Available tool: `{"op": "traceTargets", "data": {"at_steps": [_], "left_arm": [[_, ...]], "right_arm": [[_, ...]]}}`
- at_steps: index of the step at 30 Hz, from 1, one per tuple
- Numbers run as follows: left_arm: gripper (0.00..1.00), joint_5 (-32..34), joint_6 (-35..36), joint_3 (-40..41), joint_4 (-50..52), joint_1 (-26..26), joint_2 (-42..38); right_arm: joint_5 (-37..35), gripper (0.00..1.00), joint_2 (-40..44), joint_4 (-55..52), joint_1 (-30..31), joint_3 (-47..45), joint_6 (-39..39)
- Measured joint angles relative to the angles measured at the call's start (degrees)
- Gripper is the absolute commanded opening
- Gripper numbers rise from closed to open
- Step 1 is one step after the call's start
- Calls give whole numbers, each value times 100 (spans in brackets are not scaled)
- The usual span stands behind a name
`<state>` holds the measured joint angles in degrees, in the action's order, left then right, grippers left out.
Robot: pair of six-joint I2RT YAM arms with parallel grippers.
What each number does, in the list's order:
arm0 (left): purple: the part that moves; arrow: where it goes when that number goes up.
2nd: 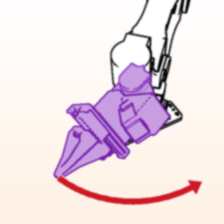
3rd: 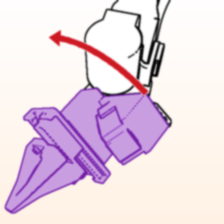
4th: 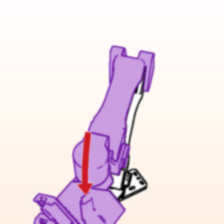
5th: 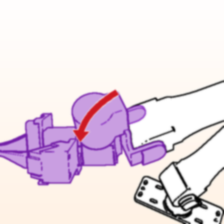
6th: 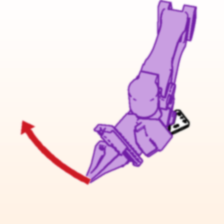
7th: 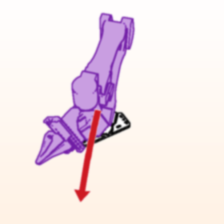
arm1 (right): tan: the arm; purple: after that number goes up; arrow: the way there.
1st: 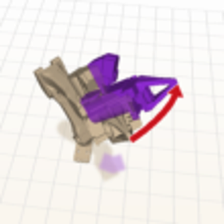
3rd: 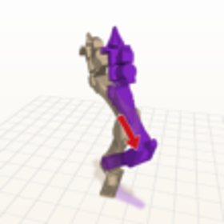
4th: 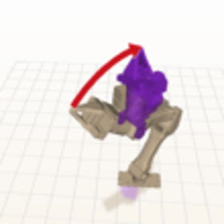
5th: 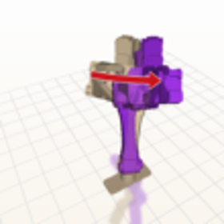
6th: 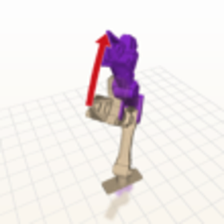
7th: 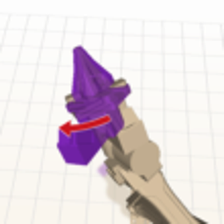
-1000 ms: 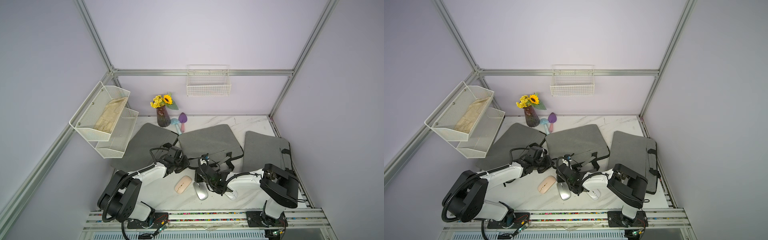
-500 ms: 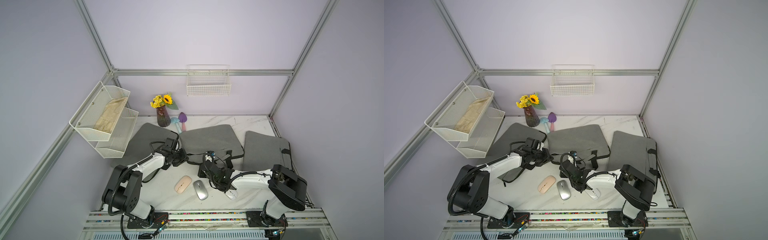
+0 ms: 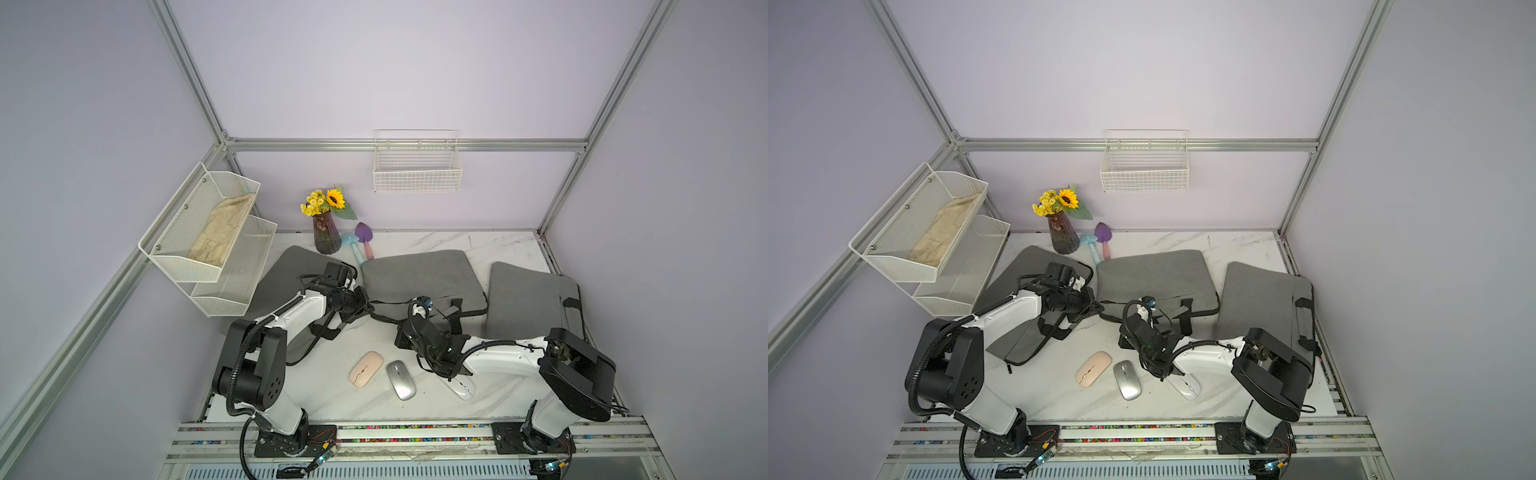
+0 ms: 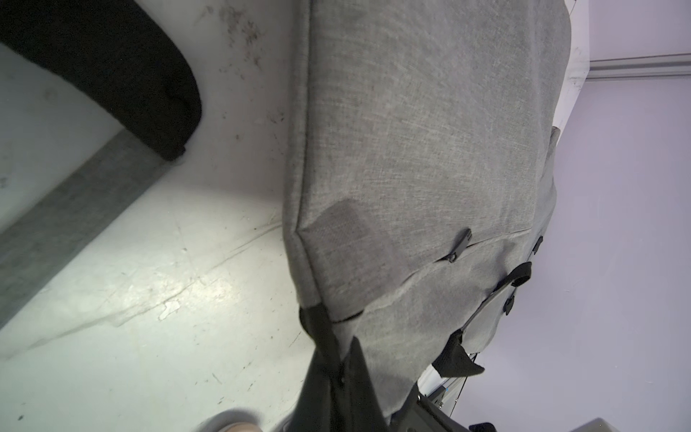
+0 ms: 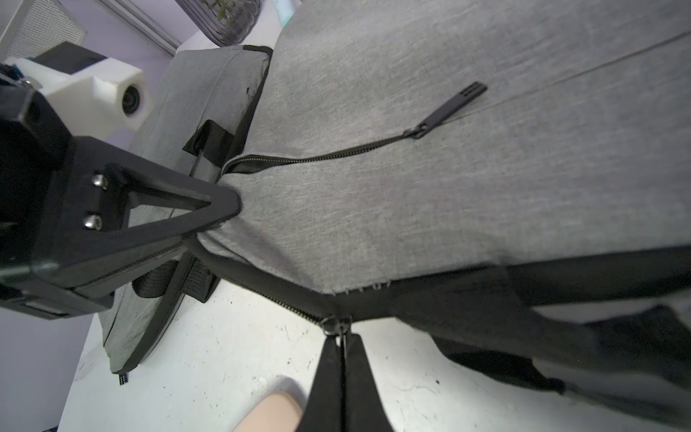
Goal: Put the mouse into the laptop bag
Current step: Unzip the zipper on the zippered laptop bag.
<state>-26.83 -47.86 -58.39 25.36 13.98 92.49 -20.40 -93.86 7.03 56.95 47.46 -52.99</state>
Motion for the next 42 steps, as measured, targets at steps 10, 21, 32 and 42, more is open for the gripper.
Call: {"op": "traceTargets", "data": {"at_steps": [10, 21, 32, 42], "left_arm": [[93, 874, -107, 68, -667, -372, -501], [100, 1456, -693, 1121, -1331, 833, -1504], [100, 1792, -1329, 1217, -1467, 1167, -1401], [100, 2273, -2044, 1547, -769, 1187, -2511]], "right_arm": [[105, 0, -557, -525, -52, 988, 780], [87, 0, -739, -1410, -59, 1932, 1071], [107, 0, -525, -1572, -61, 1873, 1071], [11, 0, -514, -1563, -70, 1873, 1071]]}}
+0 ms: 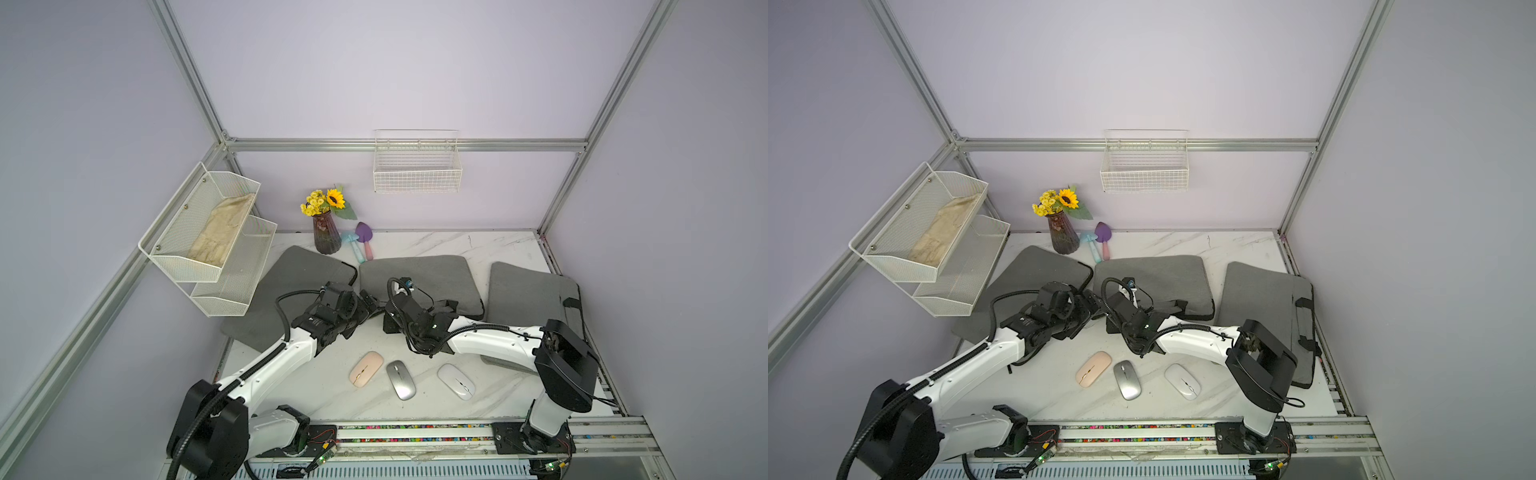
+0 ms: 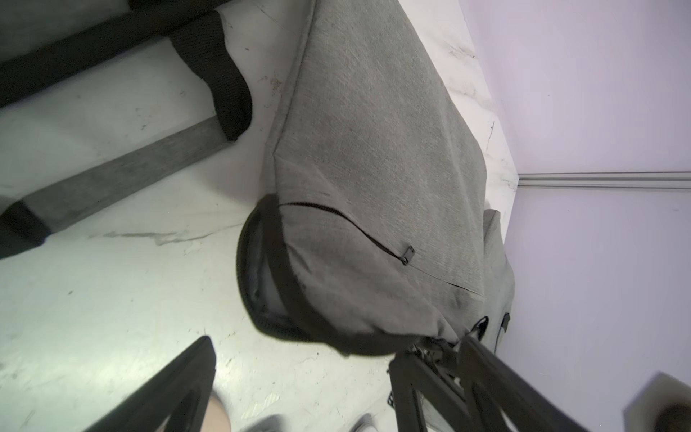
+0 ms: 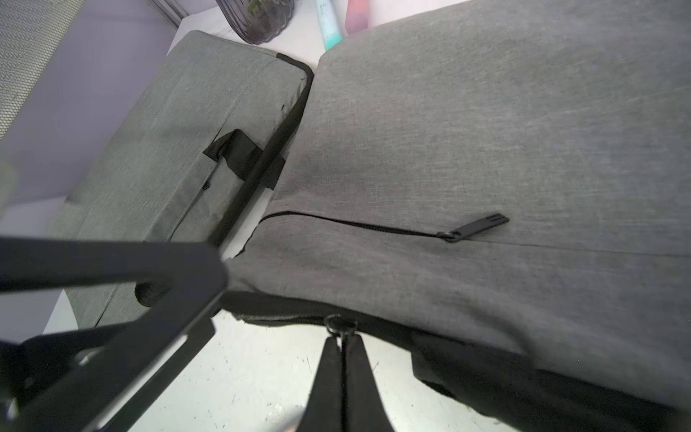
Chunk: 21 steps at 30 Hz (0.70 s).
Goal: Put the mouse into the laptop bag
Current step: Unzip the zipper on the zippered laptop bag.
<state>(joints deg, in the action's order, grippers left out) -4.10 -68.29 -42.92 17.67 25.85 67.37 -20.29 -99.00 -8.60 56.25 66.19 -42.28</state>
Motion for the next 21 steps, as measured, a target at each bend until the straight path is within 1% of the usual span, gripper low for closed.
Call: {"op": "traceTargets", "data": {"at_steps": [3, 5, 7, 12, 16, 17, 21], "left_arm": [[100, 35, -162, 162, -13, 9, -352], [100, 17, -264, 275, -120, 13, -400], [100, -37, -334, 367, -282, 28, -260], [100, -190, -424, 382, -730, 142, 629], [99, -146, -439, 380, -922, 173, 850], [93, -87, -437, 380, -944, 186, 861], [63, 129, -365, 361, -1034, 212, 977]], "right_arm": [[7, 0, 2, 24, 0, -4, -2], [48, 0, 24, 129, 0, -66, -2], [109, 0, 79, 212, 0, -149, -9], [317, 0, 166, 334, -17, -216, -72], [420, 0, 166, 409, -11, -345, -144], [437, 0, 166, 459, 2, -389, -162], [520, 0, 225, 649, 74, -647, -280]]}}
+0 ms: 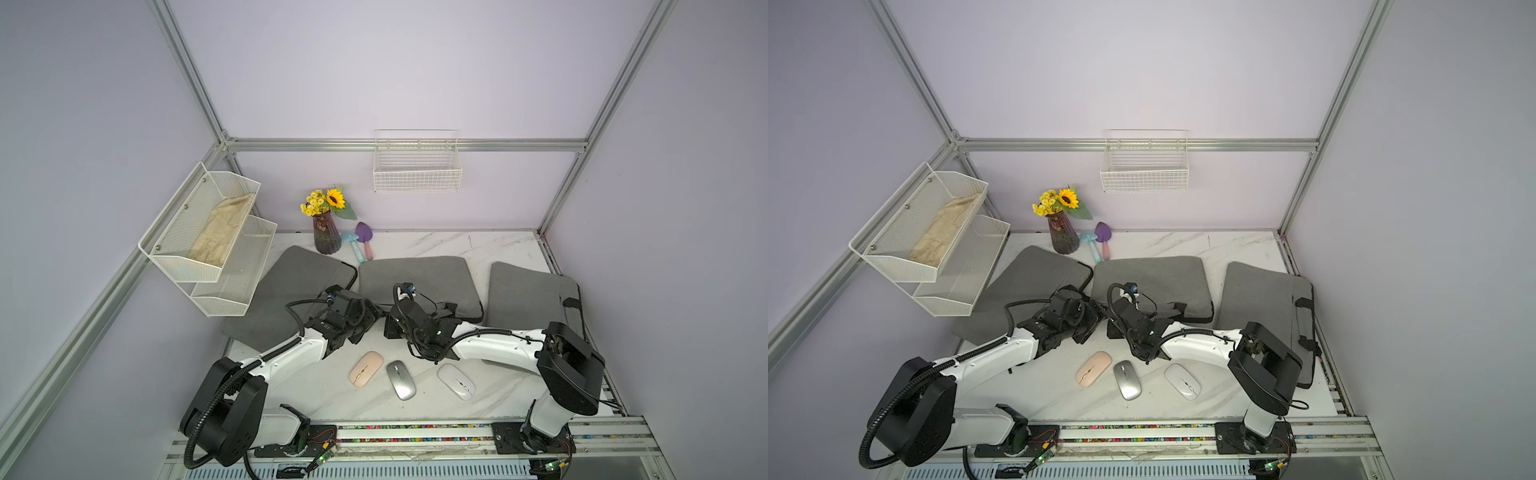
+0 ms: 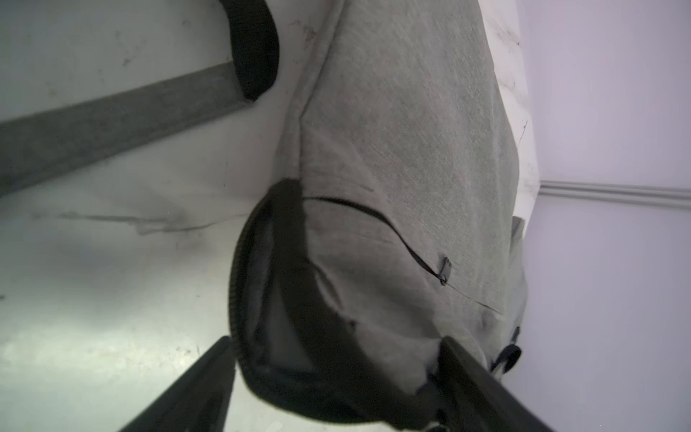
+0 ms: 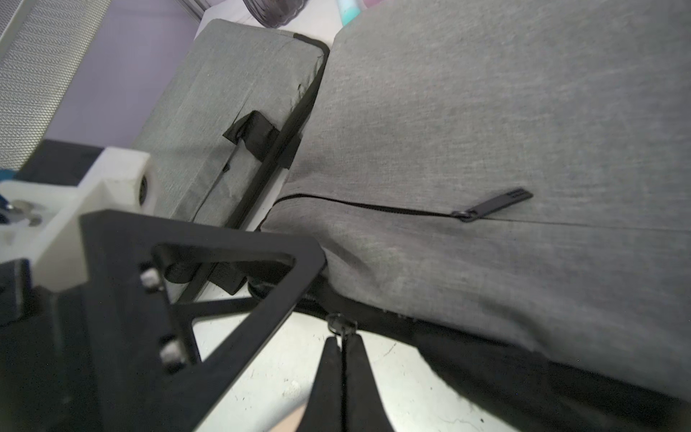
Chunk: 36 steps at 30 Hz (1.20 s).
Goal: Put the mouse into the laptop bag
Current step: Unzip the zipper on the zippered laptop bag.
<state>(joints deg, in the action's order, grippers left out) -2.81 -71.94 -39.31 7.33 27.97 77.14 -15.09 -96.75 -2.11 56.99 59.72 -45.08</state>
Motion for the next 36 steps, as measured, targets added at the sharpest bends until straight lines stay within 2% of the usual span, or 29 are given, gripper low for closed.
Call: {"op": "traceTargets", "data": {"at_steps": [2, 4, 5, 9, 10, 16, 17, 19, 22, 26, 30, 36], "left_arm": [[53, 114, 7, -20, -35, -2, 111], [50, 184, 13, -22, -33, -2, 197], [55, 201, 17, -24, -28, 0, 229], [96, 243, -28, -70, -48, 13, 328], [100, 240, -48, -76, -61, 13, 337], [100, 122, -98, -98, -273, 24, 608], [97, 76, -101, -98, -313, 24, 704], [79, 26, -120, -101, -358, 24, 831], [36, 44, -138, -166, -345, 26, 868], [11, 225, -72, -376, -111, 9, 866], [0, 278, 68, -540, 162, -20, 866], [0, 118, 223, -581, 350, -214, 866]], "right_arm": [[59, 0, 90, 87, 24, -177, -59], [122, 0, 168, 188, 48, -348, -107], [144, 0, 190, 223, 57, -407, -129], [175, 0, 195, 313, 61, -483, -203], [184, 0, 195, 334, 63, -483, -221], [280, 0, 125, 400, 92, -313, -238], [284, 0, 90, 407, 109, -254, -238], [289, 0, 24, 404, 149, -162, -238], [278, 0, -66, 380, 212, -144, -243], [251, 0, -63, 387, 273, -289, -291], [116, 0, 96, 505, 328, -695, -452], [-457, 0, 625, 190, 330, -1425, -868]]}}
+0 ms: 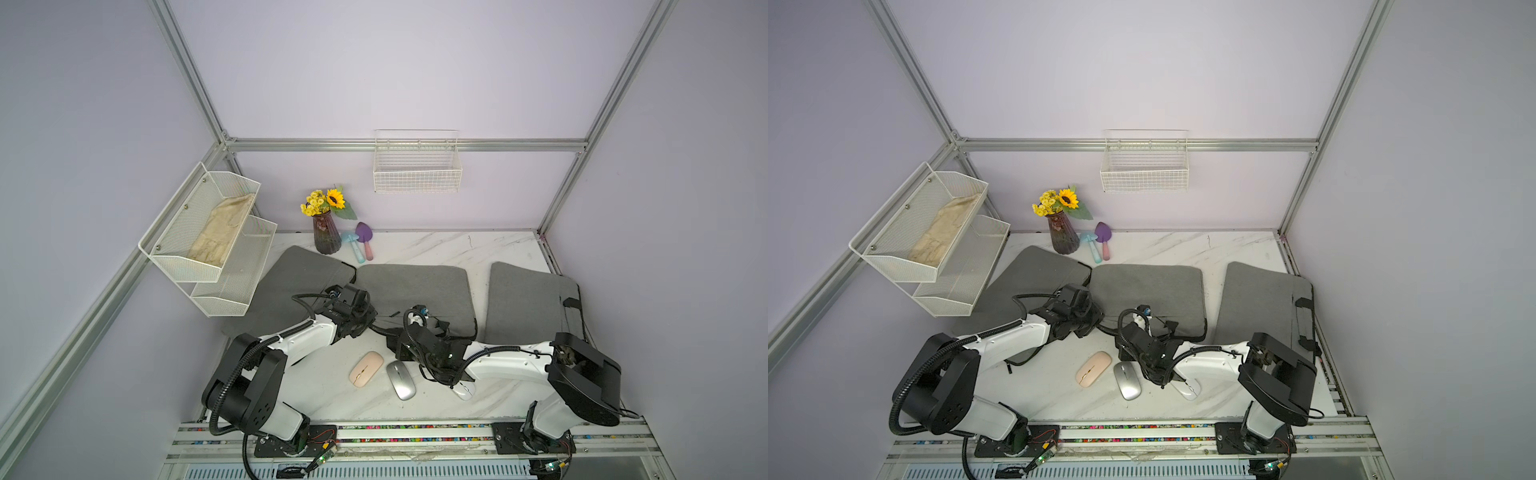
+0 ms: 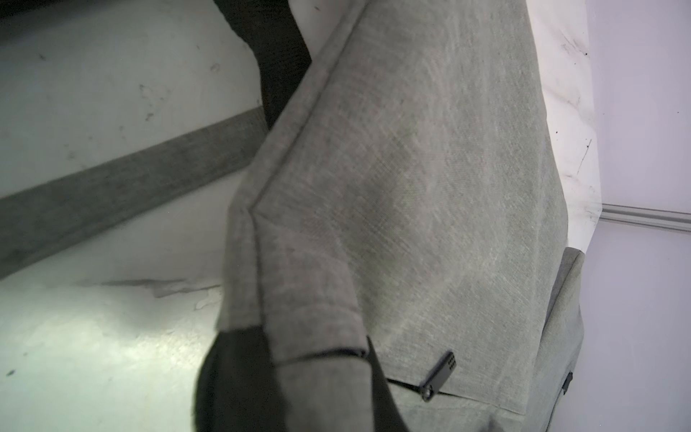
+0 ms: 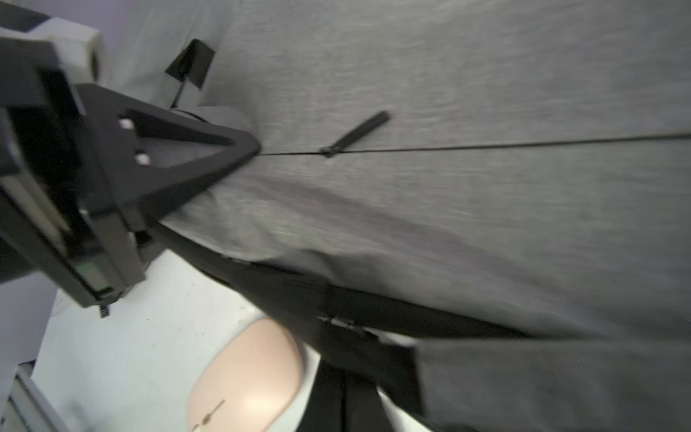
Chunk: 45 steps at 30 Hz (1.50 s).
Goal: Put the mouse into the laptop bag
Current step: Unzip the zipper on the zippered laptop bag.
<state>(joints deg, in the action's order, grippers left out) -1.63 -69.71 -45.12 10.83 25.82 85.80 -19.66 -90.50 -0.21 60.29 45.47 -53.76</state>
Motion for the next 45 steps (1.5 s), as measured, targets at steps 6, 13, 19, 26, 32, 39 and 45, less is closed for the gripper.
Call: {"op": "traceTargets", "data": {"at_steps": [6, 13, 19, 26, 32, 39, 45], "left_arm": [[0, -184, 238, -192, 212, -201, 0], [0, -442, 745, -730, 525, -695, 42], [0, -651, 1246, -1628, 1222, -935, 649], [0, -997, 1631, -2881, 1655, -997, 1711], [81, -1176, 1808, -3738, 1923, -999, 2518], [100, -520, 1644, -3495, 1593, -1110, 1993], [100, -332, 1366, -1851, 1215, -1025, 146]], "right_arm": [[-483, 0, 358, -485, 0, -168, -295], [-807, 0, 444, -807, 0, -168, -483], [-920, 0, 752, -914, 28, -341, -566], [-1003, 0, 800, -811, 297, -295, -476], [-901, 0, 435, -640, 476, -13, -358], [-466, 0, -308, -544, 479, 505, -142], [-81, 0, -743, -358, 229, 955, 118]]}}
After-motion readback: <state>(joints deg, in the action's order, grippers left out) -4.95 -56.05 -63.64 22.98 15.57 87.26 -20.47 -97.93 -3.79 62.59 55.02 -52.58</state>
